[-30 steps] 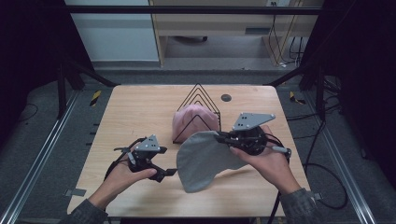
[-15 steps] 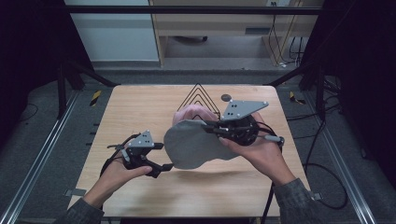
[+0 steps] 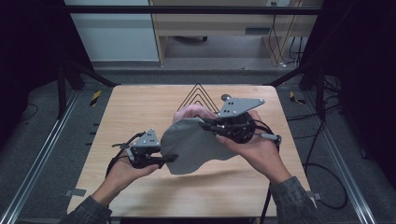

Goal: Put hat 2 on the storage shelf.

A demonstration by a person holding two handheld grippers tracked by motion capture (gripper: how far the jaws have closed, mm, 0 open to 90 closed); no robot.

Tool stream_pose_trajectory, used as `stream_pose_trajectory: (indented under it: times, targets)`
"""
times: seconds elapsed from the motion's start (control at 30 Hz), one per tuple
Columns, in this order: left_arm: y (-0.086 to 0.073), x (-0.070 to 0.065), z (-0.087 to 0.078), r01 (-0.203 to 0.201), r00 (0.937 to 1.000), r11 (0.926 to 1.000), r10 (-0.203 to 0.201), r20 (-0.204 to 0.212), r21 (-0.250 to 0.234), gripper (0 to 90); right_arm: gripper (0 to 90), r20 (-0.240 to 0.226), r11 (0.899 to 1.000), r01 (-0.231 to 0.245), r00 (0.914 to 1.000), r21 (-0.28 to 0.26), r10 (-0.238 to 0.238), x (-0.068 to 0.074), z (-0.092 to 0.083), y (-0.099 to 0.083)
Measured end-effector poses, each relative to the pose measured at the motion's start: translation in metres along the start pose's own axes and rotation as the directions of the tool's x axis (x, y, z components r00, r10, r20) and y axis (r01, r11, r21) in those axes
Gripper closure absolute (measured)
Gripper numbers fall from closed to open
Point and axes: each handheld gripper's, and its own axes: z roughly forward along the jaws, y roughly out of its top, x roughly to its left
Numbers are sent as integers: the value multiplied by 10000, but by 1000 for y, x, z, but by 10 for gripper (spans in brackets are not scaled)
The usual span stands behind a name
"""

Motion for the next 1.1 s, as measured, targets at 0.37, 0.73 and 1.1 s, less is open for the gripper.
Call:
stream_pose_trajectory:
  times: [0.37, 0.73, 1.1]
  targets:
    - [31, 5, -17, 242, 9962, 9981, -287, -819, -560, 858, 848, 708, 9985, -500, 9962, -200, 513, -16, -10, -7]
    - [87, 17, -35, 15, 9896, 9973, -122, -1433, -741, 861, 848, 1436, 9927, -843, 9850, -867, 962, -40, -29, 23]
    - [109, 13, -49, -283, 9876, 9924, 92, -1567, -1201, 862, 848, 1667, 9873, -981, 9789, -1248, 1183, -53, -38, 36]
